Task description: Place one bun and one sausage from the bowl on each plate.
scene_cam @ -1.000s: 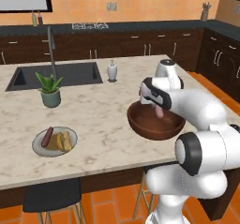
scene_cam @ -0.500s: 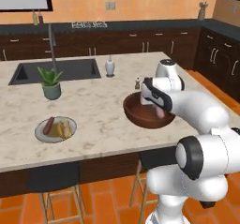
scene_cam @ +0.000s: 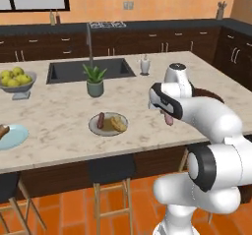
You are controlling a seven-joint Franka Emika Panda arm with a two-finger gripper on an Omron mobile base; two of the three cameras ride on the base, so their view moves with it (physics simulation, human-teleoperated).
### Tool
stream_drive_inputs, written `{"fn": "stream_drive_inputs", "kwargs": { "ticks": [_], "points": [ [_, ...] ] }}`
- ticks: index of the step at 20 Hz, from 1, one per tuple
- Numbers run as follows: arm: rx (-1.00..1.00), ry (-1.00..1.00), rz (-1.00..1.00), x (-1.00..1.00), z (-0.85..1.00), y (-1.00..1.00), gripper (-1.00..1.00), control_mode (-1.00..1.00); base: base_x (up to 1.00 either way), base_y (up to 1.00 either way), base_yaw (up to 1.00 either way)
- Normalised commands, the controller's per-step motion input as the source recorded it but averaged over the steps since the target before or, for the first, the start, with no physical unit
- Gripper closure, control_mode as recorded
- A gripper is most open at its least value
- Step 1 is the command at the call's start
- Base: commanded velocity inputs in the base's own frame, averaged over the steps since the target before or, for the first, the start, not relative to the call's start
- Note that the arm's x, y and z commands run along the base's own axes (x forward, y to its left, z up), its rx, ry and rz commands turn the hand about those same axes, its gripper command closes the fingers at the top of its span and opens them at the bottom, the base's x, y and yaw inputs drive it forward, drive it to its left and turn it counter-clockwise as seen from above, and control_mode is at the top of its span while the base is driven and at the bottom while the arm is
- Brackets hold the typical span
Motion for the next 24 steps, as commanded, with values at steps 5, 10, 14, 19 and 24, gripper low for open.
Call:
{"fn": "stream_drive_inputs", "kwargs": {
  "ticks": [5, 10, 14, 19, 24],
  "points": [
    [0.0, 0.0, 0.0, 0.0, 0.0, 0.0, 1.0, 1.0, 0.0, 1.0, -0.02],
    [0.0, 0.0, 0.0, 0.0, 0.0, 0.0, 1.0, 1.0, 0.0, 1.0, -0.01],
    [0.0, 0.0, 0.0, 0.0, 0.0, 0.0, 1.0, 1.0, 0.06, 1.0, -0.01],
    [0.0, 0.0, 0.0, 0.0, 0.0, 0.0, 1.0, 1.0, 0.17, 1.0, 0.0],
    [0.0, 0.0, 0.0, 0.0, 0.0, 0.0, 1.0, 1.0, 0.48, 0.79, 0.0]
  ]
}}
